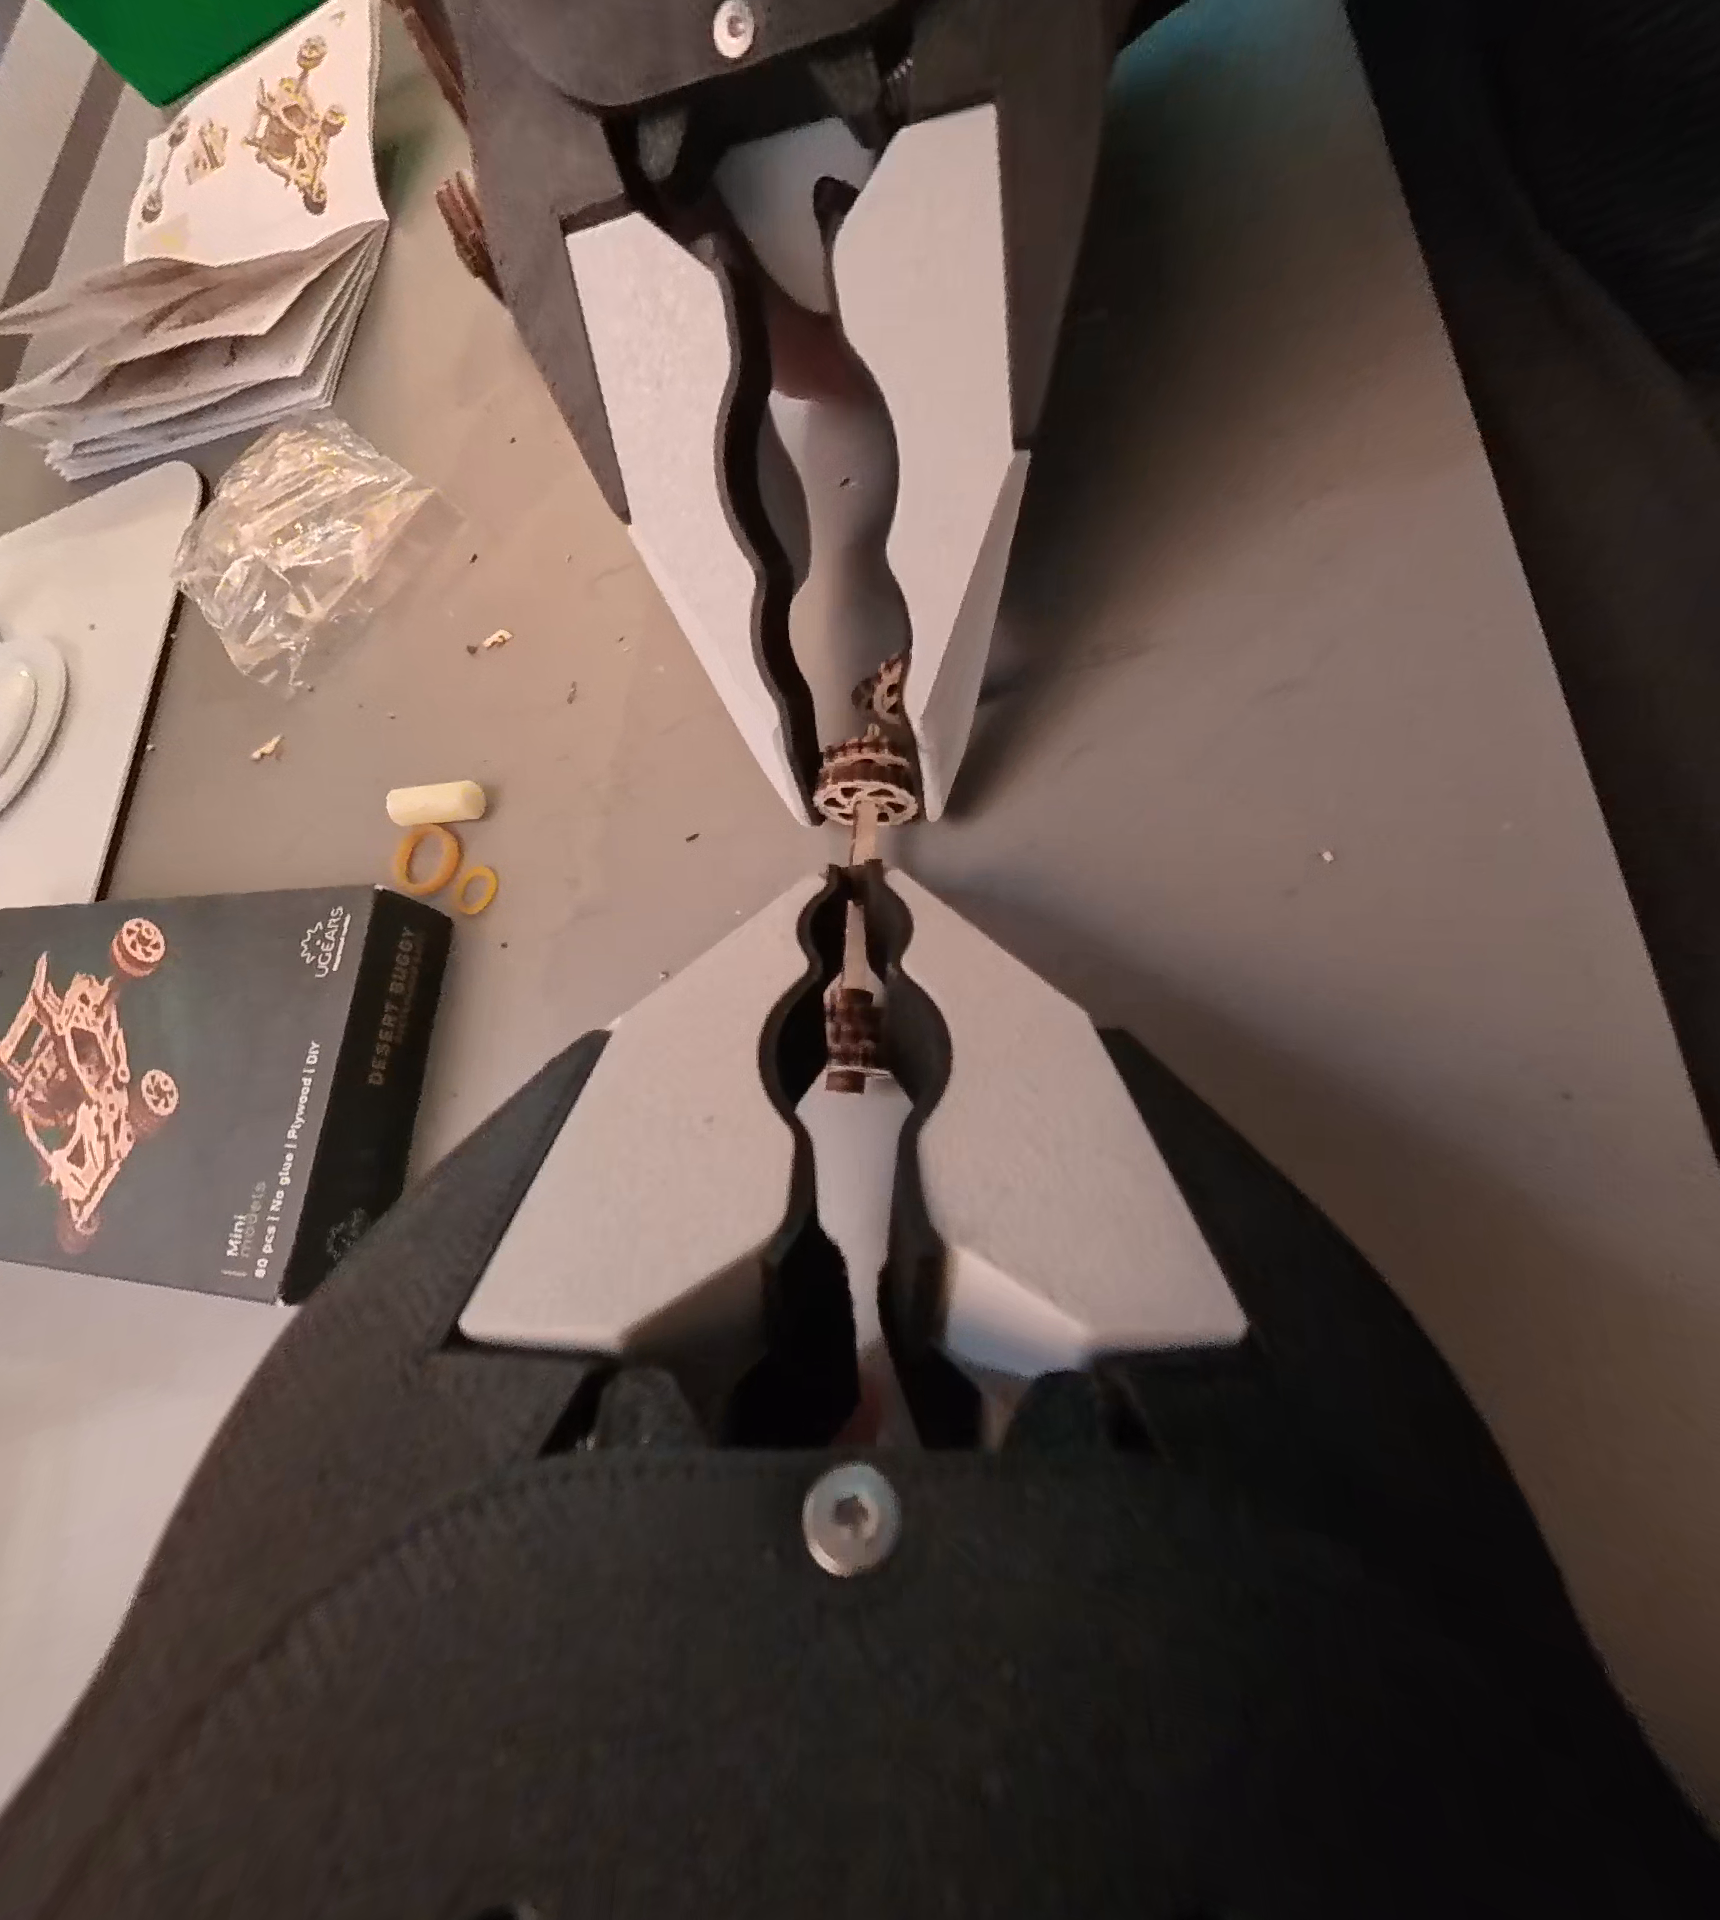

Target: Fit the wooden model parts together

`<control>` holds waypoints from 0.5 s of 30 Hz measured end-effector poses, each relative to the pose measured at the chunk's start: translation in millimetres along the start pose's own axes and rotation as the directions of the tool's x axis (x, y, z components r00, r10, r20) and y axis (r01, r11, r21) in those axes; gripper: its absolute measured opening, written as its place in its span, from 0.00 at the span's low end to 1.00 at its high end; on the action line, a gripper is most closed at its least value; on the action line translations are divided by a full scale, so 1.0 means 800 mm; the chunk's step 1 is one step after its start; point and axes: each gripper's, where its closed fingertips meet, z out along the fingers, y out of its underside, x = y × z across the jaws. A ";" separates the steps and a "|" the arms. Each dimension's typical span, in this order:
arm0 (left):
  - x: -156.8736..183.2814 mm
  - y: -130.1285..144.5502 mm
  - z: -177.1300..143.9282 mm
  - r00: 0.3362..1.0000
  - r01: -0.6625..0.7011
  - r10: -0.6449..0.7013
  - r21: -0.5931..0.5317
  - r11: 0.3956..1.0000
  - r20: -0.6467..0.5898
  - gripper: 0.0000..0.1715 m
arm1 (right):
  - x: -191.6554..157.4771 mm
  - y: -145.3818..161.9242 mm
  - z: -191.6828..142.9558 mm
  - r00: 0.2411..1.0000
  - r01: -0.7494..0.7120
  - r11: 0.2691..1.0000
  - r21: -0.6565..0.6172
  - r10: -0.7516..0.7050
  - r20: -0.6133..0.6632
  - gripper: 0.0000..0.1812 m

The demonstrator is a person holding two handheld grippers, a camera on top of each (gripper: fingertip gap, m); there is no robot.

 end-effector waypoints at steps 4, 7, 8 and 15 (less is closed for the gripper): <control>0.004 0.000 0.000 0.999 -0.046 0.046 -0.013 0.999 -0.019 0.00 | 0.000 0.000 0.000 1.000 -0.007 1.000 0.000 0.007 0.009 0.11; 0.006 0.001 0.000 0.994 -0.102 0.101 -0.031 0.994 -0.030 0.00 | 0.000 0.000 0.000 1.000 -0.014 1.000 -0.001 0.014 0.015 0.11; 0.006 0.002 0.000 0.992 -0.124 0.123 -0.039 0.992 -0.033 0.00 | 0.000 0.000 0.000 1.000 -0.018 1.000 -0.001 0.018 0.018 0.11; 0.001 0.004 0.002 0.978 -0.209 0.209 -0.063 0.976 -0.003 0.00 | 0.002 0.000 0.001 0.995 -0.083 0.997 -0.006 0.083 0.061 0.10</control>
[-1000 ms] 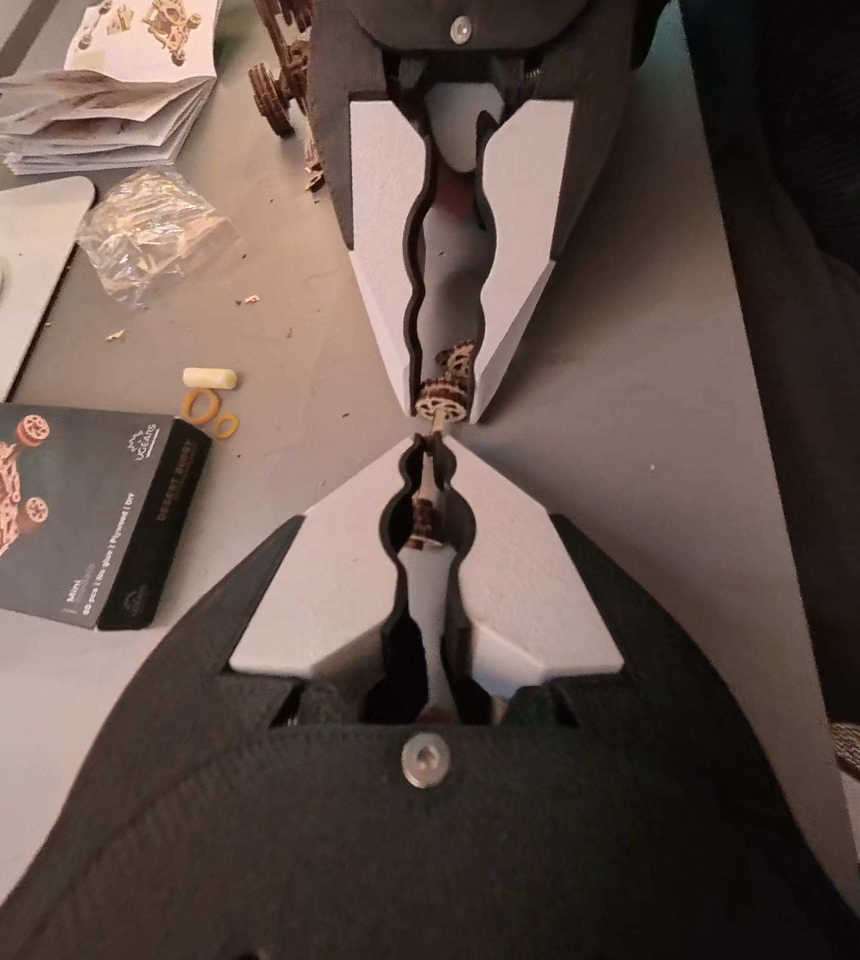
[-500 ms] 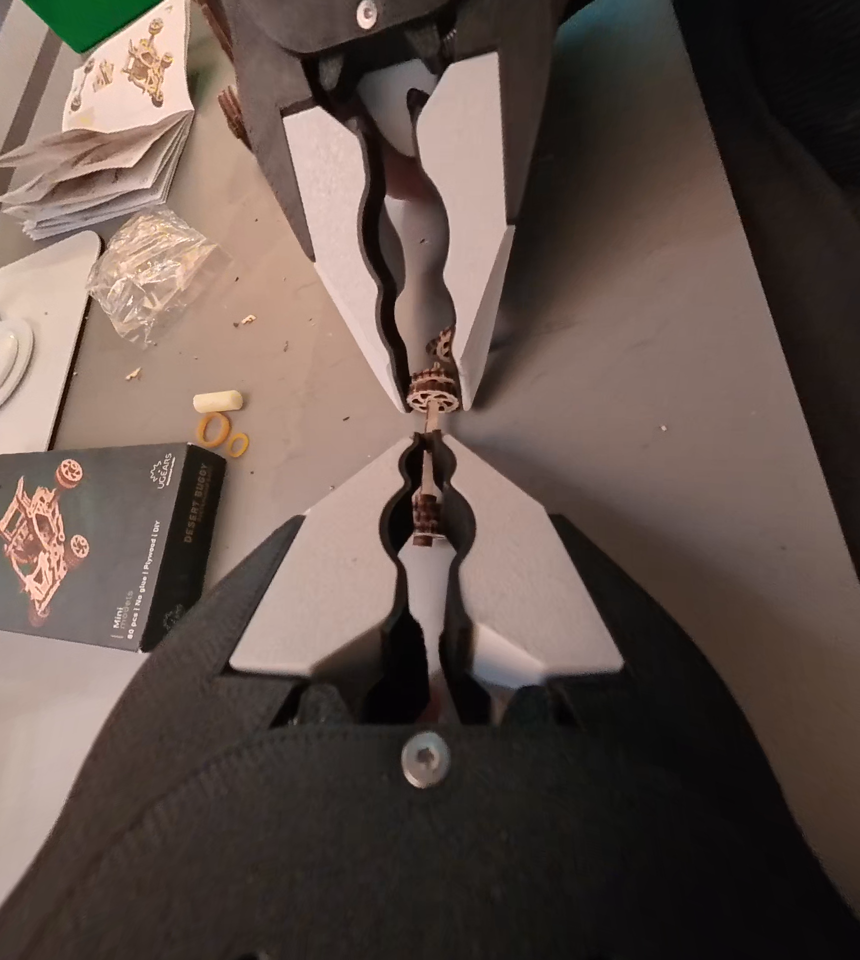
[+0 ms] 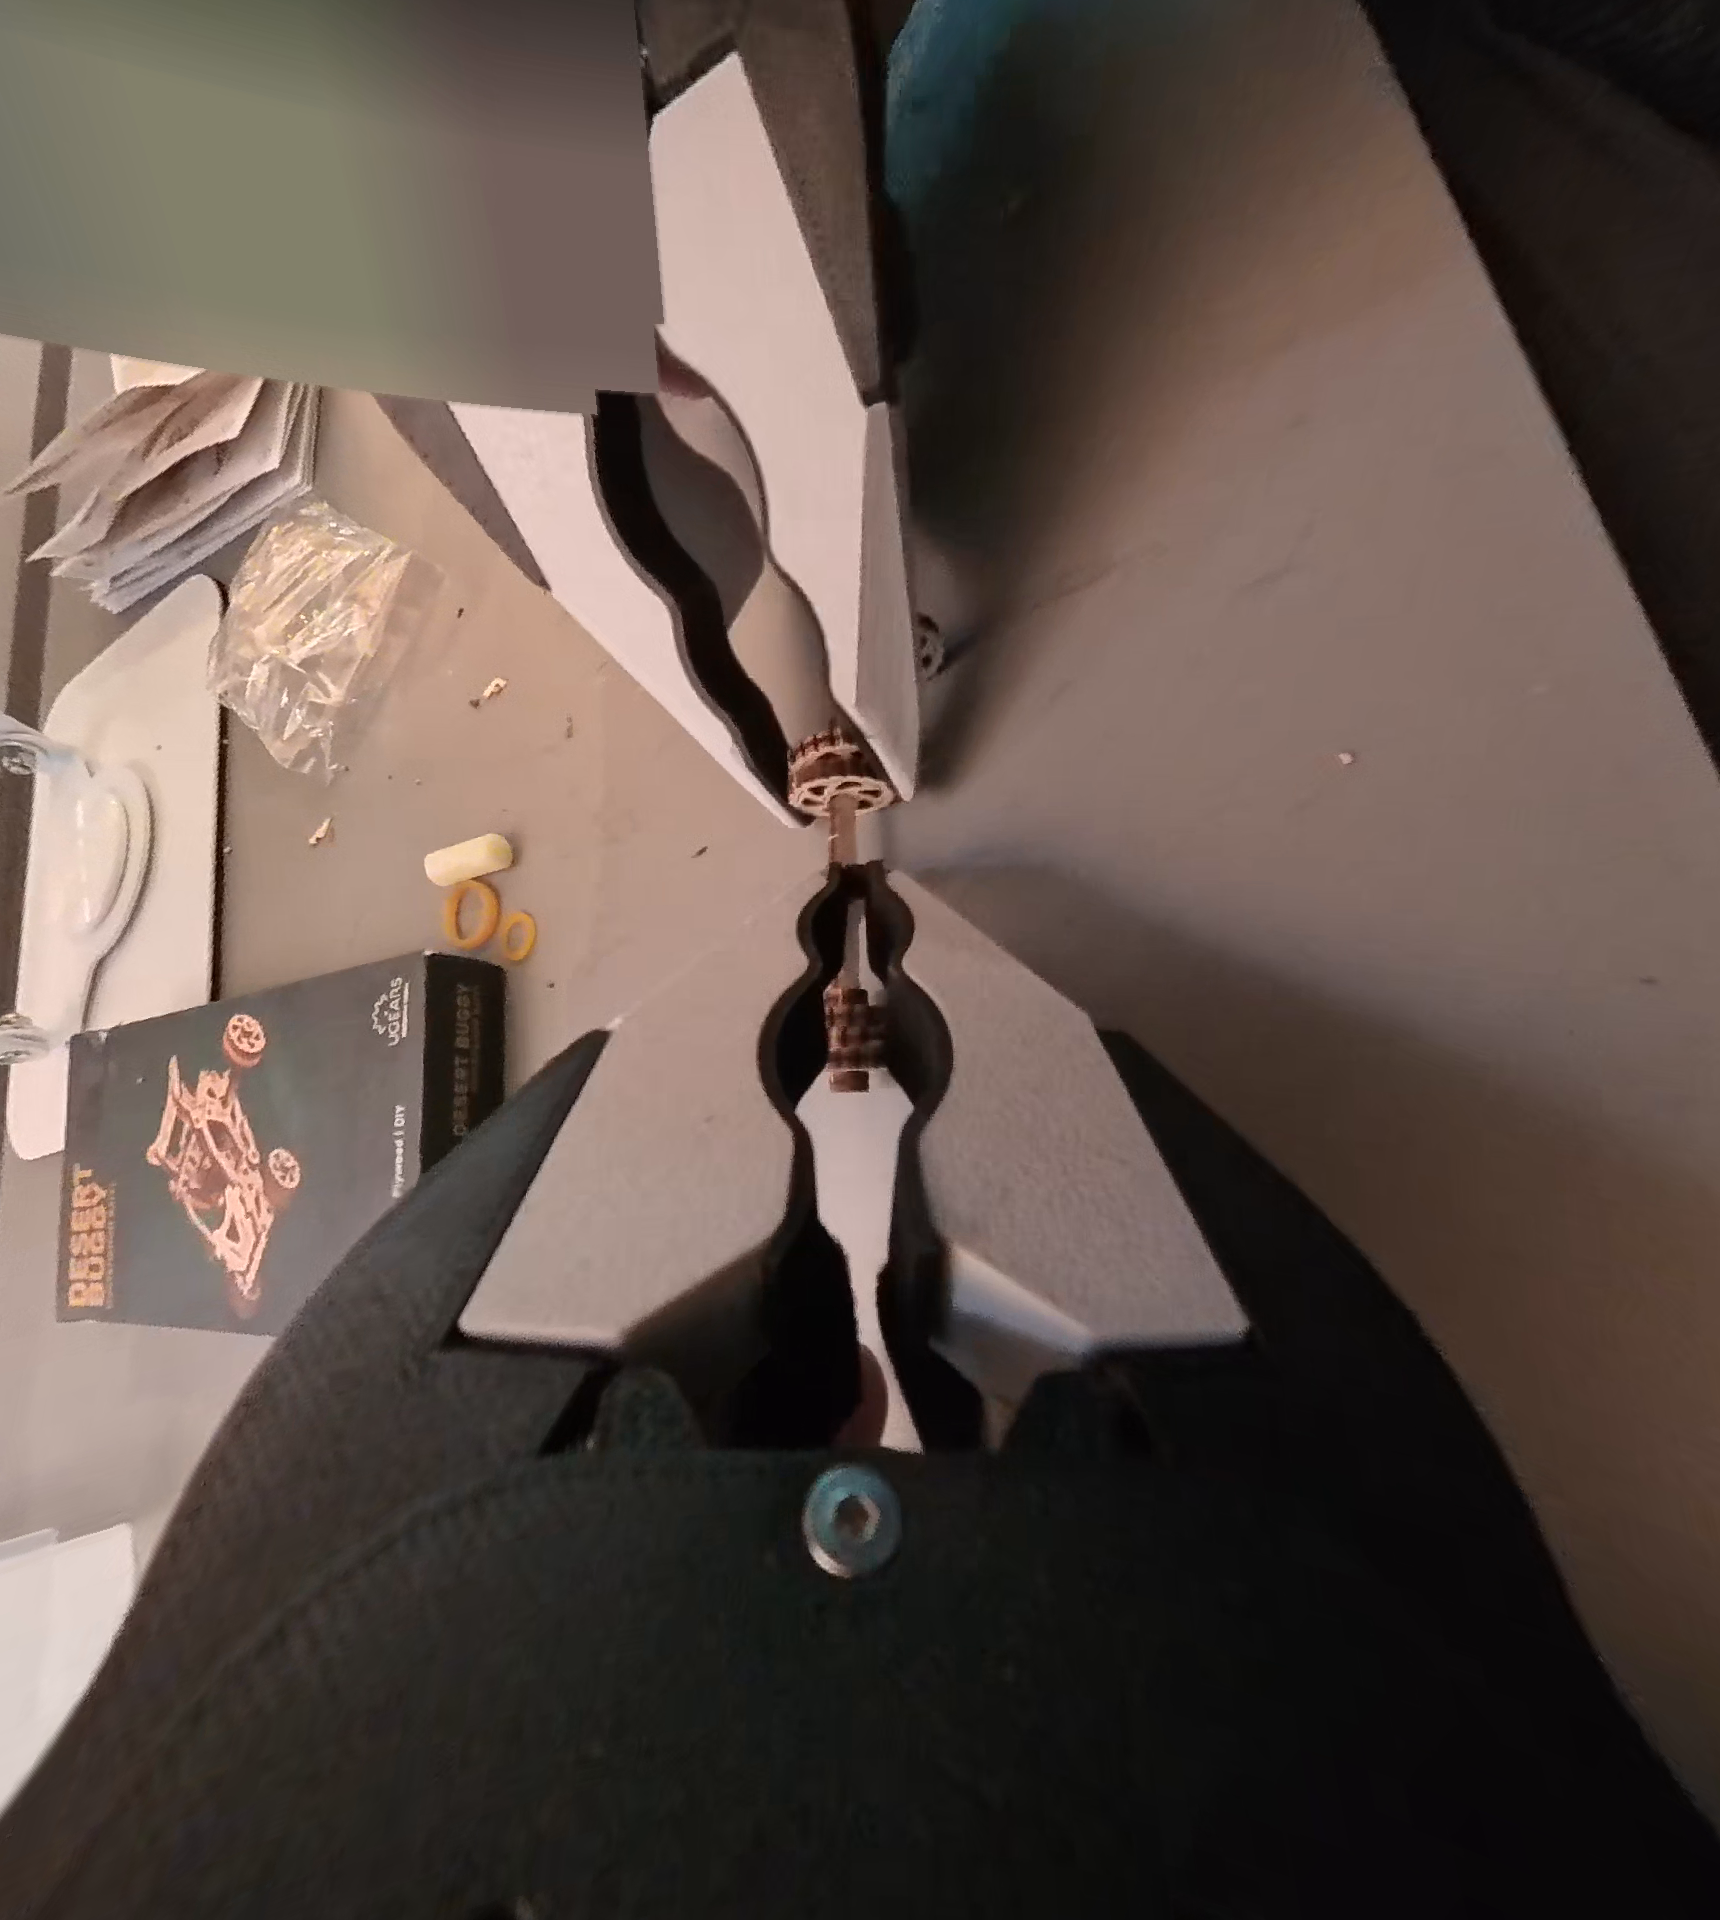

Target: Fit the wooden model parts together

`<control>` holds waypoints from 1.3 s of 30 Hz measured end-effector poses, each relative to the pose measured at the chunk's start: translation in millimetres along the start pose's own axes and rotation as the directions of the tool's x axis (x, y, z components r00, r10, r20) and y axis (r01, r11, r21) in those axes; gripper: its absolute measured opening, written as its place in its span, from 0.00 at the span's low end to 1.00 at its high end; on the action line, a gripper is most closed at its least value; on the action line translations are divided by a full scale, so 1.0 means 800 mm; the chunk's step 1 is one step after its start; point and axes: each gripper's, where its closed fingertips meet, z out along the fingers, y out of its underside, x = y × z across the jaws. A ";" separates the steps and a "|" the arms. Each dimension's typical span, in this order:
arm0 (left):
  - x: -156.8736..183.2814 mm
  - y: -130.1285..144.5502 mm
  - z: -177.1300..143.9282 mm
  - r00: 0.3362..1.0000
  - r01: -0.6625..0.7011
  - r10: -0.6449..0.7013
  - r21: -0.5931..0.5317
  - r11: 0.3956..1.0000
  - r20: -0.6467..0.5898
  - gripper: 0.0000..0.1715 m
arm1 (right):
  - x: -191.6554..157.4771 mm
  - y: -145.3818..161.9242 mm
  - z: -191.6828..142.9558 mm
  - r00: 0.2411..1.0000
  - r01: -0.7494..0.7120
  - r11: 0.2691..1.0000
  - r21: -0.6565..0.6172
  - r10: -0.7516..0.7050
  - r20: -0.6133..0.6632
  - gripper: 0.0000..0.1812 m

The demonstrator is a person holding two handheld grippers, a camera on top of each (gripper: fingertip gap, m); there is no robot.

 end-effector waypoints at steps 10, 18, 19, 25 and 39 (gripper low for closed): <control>-0.007 0.003 0.002 0.992 -0.105 0.107 -0.027 0.994 0.064 0.01 | 0.004 0.000 0.000 0.977 -0.172 0.985 -0.016 0.173 0.127 0.11; -0.005 0.006 0.005 0.971 -0.216 0.222 -0.068 0.974 0.088 0.01 | 0.009 -0.001 -0.001 0.951 -0.257 0.966 -0.025 0.257 0.174 0.11; -0.005 0.006 0.005 0.973 -0.208 0.213 -0.064 0.976 0.086 0.00 | 0.009 -0.001 -0.001 0.946 -0.267 0.963 -0.027 0.267 0.183 0.11; -0.009 0.007 0.004 0.978 -0.179 0.183 -0.041 0.983 0.105 0.01 | 0.011 -0.003 -0.001 0.930 -0.305 0.952 -0.029 0.304 0.206 0.11; -0.012 0.008 0.005 0.984 -0.153 0.155 -0.021 0.988 0.086 0.01 | 0.012 -0.003 -0.001 0.914 -0.335 0.942 -0.036 0.334 0.232 0.11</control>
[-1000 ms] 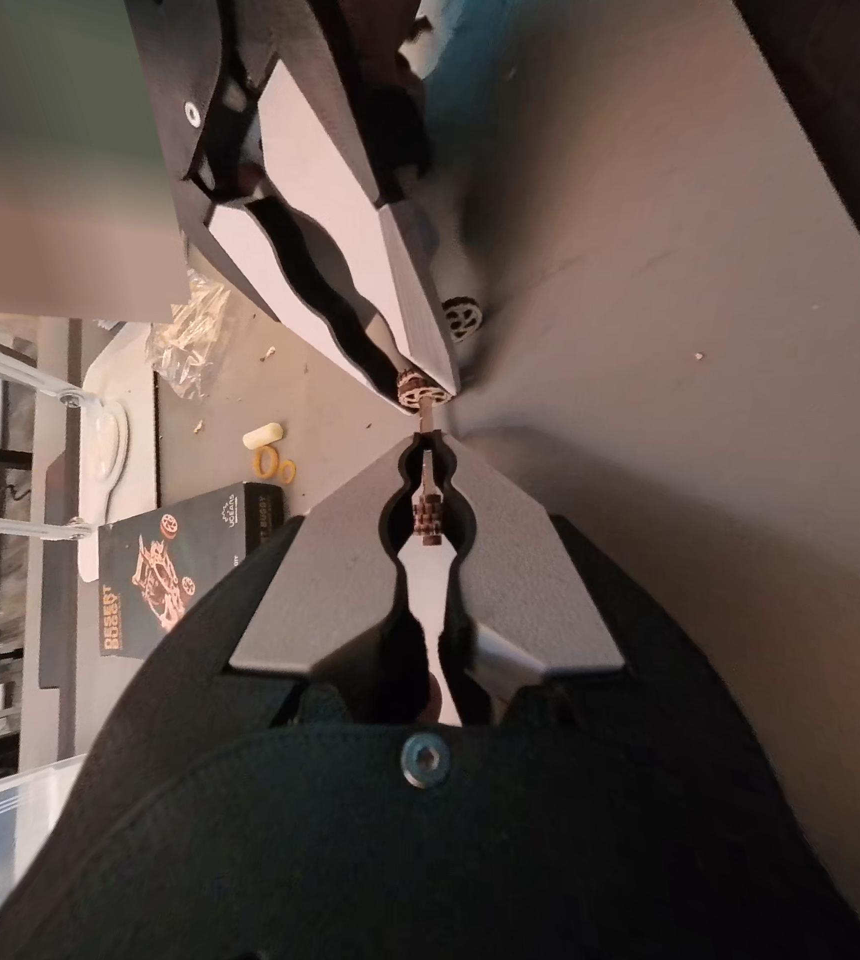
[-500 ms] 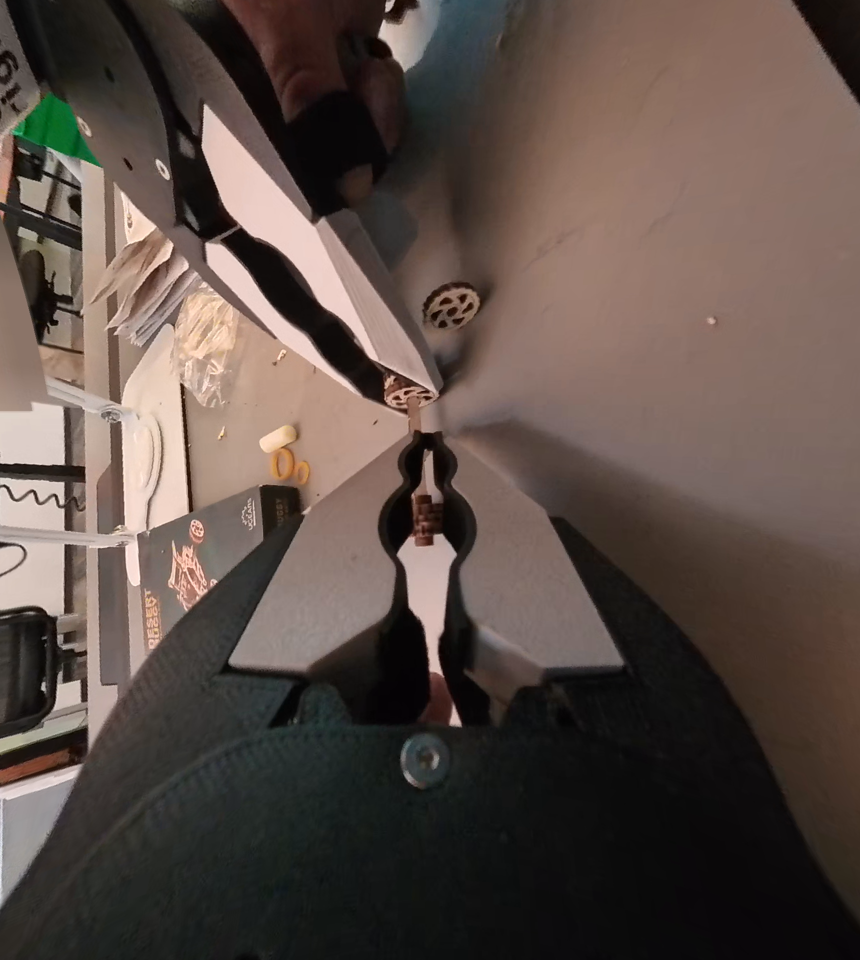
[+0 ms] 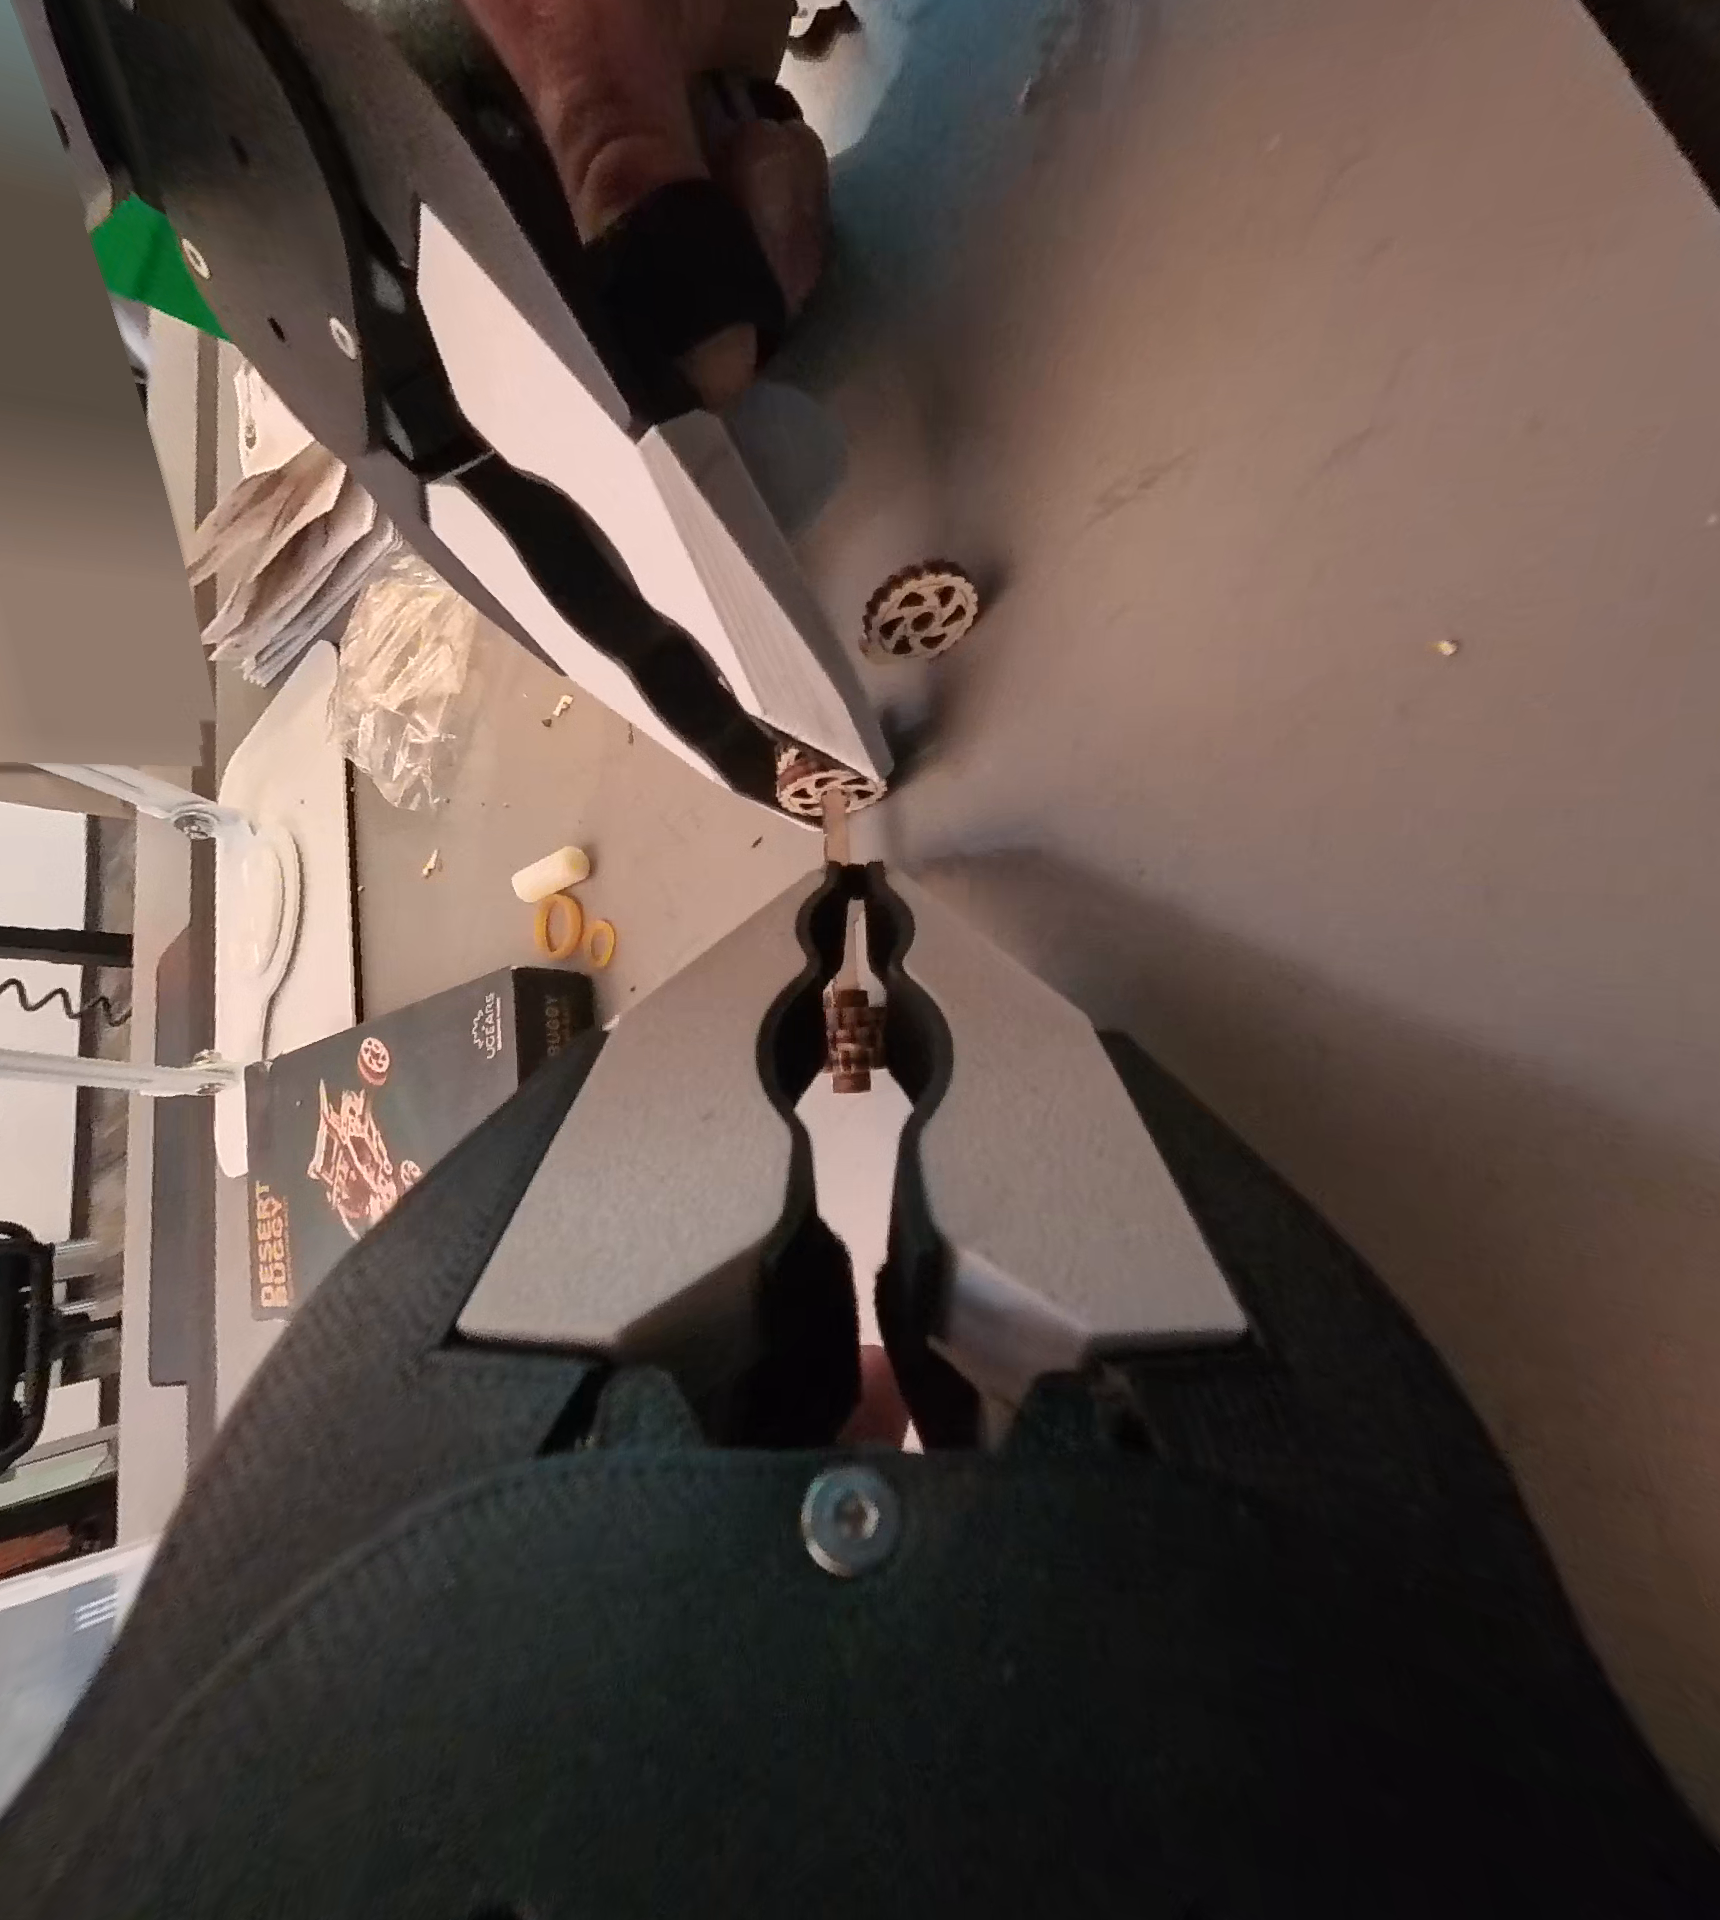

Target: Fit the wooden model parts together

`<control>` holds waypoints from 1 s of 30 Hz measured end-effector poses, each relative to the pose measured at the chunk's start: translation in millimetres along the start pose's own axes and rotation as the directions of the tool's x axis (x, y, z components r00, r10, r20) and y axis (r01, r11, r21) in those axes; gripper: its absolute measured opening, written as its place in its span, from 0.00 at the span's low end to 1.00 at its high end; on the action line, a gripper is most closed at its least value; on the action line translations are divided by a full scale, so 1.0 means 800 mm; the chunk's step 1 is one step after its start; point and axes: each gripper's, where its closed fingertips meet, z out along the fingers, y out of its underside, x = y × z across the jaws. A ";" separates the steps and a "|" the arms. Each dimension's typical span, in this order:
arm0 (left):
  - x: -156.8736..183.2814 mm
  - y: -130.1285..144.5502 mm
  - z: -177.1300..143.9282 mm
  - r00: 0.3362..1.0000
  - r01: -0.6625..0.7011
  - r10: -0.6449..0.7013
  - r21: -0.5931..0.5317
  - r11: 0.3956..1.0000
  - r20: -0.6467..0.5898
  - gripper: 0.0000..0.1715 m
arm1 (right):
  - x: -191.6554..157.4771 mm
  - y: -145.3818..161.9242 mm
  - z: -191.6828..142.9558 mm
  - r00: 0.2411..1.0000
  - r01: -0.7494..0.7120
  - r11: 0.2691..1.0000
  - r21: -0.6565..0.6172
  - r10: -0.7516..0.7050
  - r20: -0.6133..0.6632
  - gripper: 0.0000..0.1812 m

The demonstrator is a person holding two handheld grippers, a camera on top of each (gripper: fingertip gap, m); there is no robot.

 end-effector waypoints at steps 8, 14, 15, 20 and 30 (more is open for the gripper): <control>-0.002 0.001 0.000 0.997 0.073 -0.071 0.036 0.997 -0.038 0.01 | 0.000 0.000 0.000 1.000 -0.014 1.000 -0.001 0.014 0.010 0.11; -0.005 0.002 0.001 0.986 0.149 -0.144 0.064 0.987 -0.083 0.00 | 0.001 -0.002 -0.001 0.999 -0.034 0.999 0.003 0.034 0.021 0.11; -0.005 0.002 0.001 0.985 0.155 -0.149 0.071 0.985 -0.091 0.01 | 0.001 -0.002 -0.001 0.999 -0.038 0.999 0.003 0.038 0.023 0.11; -0.006 0.002 0.001 0.959 0.233 -0.216 0.080 0.969 -0.182 0.01 | 0.001 -0.002 -0.001 0.998 -0.052 0.999 0.004 0.052 0.033 0.11; -0.010 0.003 0.001 0.870 0.390 -0.345 0.064 0.919 -0.352 0.01 | 0.001 -0.003 -0.001 0.995 -0.084 0.996 0.004 0.084 0.058 0.11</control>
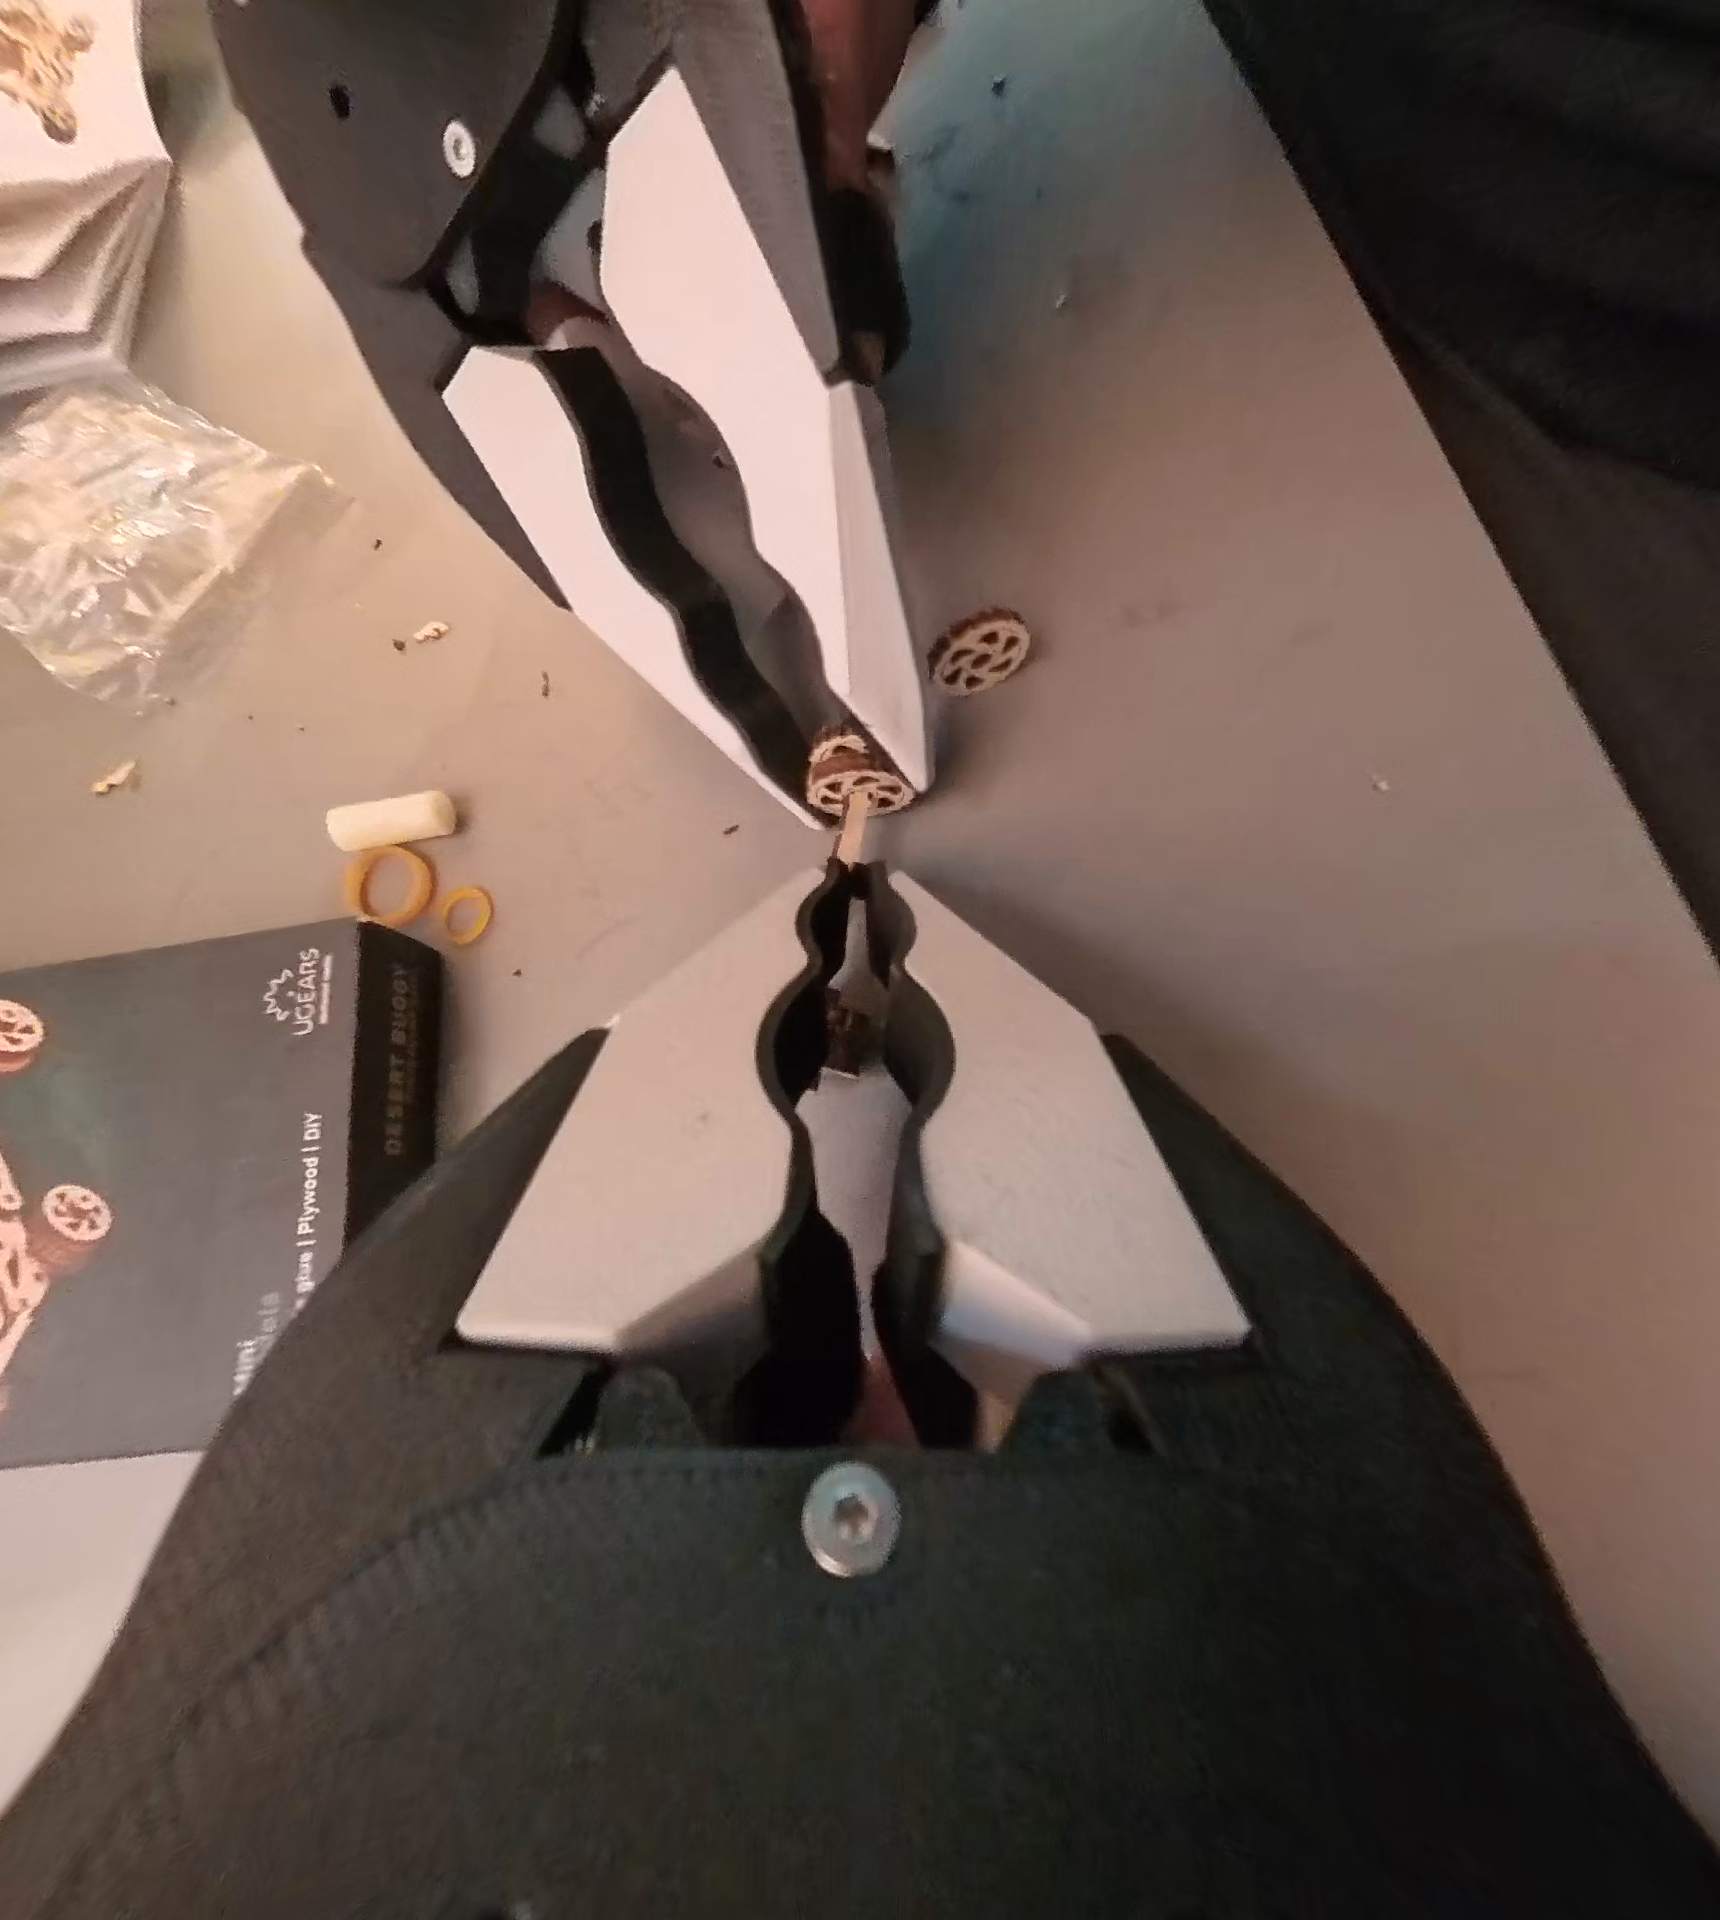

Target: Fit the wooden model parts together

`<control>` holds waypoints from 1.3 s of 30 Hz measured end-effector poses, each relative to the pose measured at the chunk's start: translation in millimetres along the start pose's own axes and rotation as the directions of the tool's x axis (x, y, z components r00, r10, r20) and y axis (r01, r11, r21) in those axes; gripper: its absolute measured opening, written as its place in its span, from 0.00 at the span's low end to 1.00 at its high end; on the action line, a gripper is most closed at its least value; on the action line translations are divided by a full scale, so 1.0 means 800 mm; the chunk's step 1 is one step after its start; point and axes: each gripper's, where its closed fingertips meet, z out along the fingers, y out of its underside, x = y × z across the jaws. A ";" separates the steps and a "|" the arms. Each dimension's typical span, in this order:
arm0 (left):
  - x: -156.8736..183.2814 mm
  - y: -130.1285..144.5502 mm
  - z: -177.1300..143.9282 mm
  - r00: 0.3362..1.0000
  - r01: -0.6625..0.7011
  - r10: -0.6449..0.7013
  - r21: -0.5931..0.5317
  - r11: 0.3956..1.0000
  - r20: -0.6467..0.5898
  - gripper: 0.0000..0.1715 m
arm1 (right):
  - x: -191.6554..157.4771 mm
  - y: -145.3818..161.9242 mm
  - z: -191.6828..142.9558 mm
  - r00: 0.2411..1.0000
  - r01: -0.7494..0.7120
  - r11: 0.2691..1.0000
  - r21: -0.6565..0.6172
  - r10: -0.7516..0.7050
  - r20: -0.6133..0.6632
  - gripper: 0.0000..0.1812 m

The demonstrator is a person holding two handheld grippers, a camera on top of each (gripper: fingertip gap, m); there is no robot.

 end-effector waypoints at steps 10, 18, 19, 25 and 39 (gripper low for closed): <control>-0.005 -0.001 0.000 0.974 0.170 -0.164 0.026 0.985 -0.156 0.01 | 0.000 -0.002 0.000 0.999 -0.034 0.999 0.003 0.034 0.024 0.11; -0.006 -0.002 -0.001 0.975 0.171 -0.161 0.055 0.984 -0.153 0.01 | 0.001 -0.003 -0.001 0.997 -0.067 0.998 0.003 0.067 0.049 0.11; -0.004 -0.001 -0.001 0.973 0.177 -0.170 0.034 0.984 -0.155 0.01 | 0.001 -0.003 -0.001 0.997 -0.067 0.998 0.002 0.067 0.048 0.11; -0.014 0.002 -0.004 0.963 0.261 -0.257 0.036 0.965 -0.084 0.15 | 0.001 -0.002 -0.001 0.997 -0.062 0.998 0.002 0.062 0.043 0.11; -0.002 0.005 0.005 0.816 0.536 -0.525 -0.025 0.844 -0.242 0.10 | 0.000 -0.002 0.000 0.997 -0.059 0.998 -0.002 0.059 0.048 0.11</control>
